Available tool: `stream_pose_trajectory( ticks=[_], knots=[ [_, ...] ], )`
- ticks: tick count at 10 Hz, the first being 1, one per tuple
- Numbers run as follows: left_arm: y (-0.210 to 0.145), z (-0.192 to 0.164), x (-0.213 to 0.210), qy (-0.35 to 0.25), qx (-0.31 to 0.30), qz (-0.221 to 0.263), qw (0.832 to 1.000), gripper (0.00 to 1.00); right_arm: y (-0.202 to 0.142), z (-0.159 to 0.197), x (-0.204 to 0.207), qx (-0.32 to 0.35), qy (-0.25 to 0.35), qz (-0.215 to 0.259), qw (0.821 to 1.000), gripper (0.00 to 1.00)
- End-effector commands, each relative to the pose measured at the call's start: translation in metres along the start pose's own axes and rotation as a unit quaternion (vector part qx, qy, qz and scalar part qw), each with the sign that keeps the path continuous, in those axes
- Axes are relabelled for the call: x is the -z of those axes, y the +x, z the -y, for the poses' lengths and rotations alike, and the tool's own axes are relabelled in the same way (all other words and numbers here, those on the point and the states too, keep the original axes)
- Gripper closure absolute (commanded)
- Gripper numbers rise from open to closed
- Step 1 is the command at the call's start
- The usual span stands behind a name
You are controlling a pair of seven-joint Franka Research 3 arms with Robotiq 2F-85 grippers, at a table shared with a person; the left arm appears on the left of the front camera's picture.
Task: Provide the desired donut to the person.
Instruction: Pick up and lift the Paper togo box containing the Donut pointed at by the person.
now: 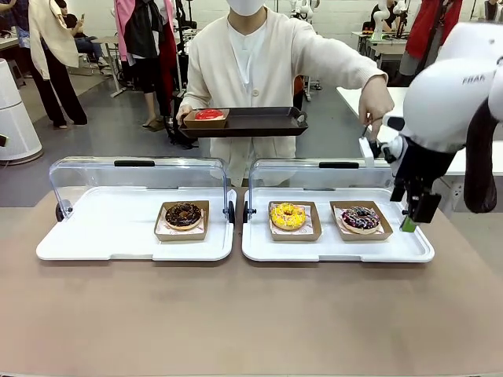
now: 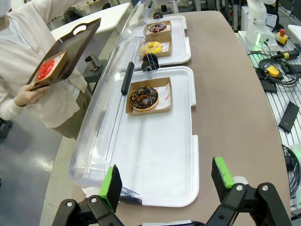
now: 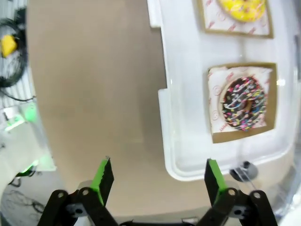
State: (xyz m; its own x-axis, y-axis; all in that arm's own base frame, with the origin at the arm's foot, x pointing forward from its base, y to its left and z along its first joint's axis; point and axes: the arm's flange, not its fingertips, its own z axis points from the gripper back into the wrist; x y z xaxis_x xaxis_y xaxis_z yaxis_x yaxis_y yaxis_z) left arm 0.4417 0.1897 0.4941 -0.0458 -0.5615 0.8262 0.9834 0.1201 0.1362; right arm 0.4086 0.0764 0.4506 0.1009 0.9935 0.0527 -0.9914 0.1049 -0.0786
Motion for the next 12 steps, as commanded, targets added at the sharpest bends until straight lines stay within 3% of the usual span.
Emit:
stream_pose_trajectory(
  ticks=[1, 5, 7, 12],
  knots=[
    [0.002, -0.001, -0.002, 0.002, -0.001, 0.007, 1.000, 0.00, -0.015, 0.005, 0.032, 0.005, -0.013, 0.013, 1.000, 0.00],
    [0.002, -0.001, -0.002, 0.002, -0.001, 0.007, 1.000, 0.00, -0.024, 0.024, 0.071, -0.021, -0.005, 0.037, 0.999, 0.00],
    [0.002, -0.001, -0.002, 0.002, -0.001, 0.007, 1.000, 0.00, -0.028, 0.017, 0.066, -0.015, -0.009, 0.014, 1.000, 0.00],
    [0.002, -0.001, -0.002, 0.002, -0.001, 0.007, 1.000, 0.00, -0.027, 0.020, 0.066, -0.014, -0.010, 0.015, 1.000, 0.00]
  ],
)
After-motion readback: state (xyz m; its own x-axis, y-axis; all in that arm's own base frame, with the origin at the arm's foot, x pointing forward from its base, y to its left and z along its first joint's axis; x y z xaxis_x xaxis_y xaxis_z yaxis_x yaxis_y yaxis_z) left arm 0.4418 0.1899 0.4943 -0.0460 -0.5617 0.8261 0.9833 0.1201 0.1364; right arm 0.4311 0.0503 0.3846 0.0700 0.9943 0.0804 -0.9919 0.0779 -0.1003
